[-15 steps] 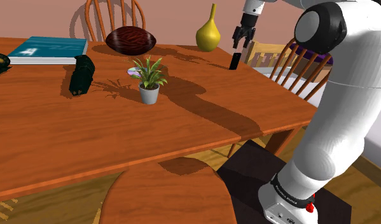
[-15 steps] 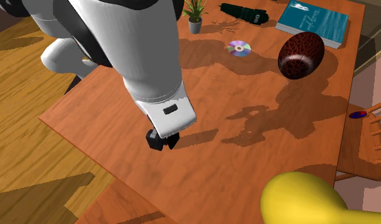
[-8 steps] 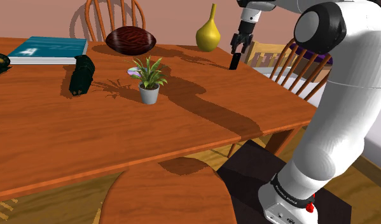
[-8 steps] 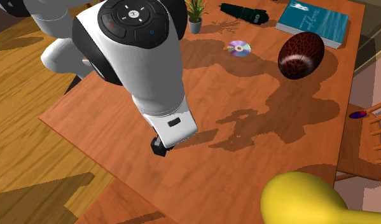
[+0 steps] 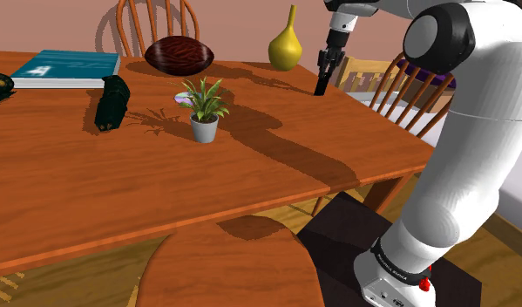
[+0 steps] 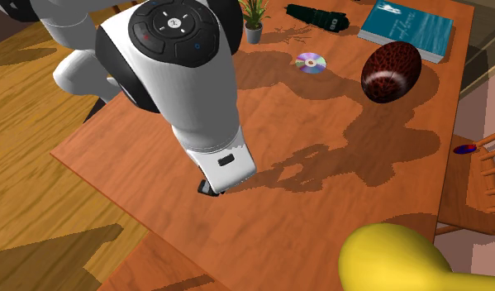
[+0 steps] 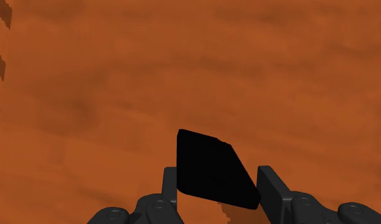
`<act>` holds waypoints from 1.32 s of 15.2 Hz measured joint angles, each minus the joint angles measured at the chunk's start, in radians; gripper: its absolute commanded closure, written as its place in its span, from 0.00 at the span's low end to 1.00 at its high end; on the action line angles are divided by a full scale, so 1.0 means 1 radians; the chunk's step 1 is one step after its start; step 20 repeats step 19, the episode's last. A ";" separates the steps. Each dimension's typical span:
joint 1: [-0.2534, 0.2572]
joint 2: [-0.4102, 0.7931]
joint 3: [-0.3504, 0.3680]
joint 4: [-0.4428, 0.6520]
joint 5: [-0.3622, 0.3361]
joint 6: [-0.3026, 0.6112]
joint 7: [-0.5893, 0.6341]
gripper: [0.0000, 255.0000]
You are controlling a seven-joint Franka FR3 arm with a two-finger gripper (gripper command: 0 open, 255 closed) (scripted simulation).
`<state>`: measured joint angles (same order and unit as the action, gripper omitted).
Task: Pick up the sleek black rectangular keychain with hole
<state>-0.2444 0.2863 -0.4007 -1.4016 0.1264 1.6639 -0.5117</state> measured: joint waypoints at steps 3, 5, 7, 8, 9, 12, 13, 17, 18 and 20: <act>0.000 0.000 0.000 0.000 0.000 0.000 0.000 1.00; -0.002 0.007 0.000 0.026 0.003 -0.020 0.000 1.00; -0.005 0.012 0.000 0.052 0.005 -0.043 0.000 1.00; -0.008 0.016 0.000 0.072 0.006 -0.058 -0.001 1.00; -0.010 0.019 -0.001 0.092 0.008 -0.075 -0.001 1.00; -0.016 0.028 -0.002 0.147 0.011 -0.121 0.000 1.00; -0.019 0.035 -0.002 0.169 0.014 -0.137 0.000 1.00; -0.036 0.064 -0.003 0.265 0.026 -0.206 -0.004 1.00; -0.040 0.070 -0.003 0.290 0.028 -0.224 -0.004 1.00; -0.042 0.077 -0.003 0.308 0.031 -0.235 -0.003 1.00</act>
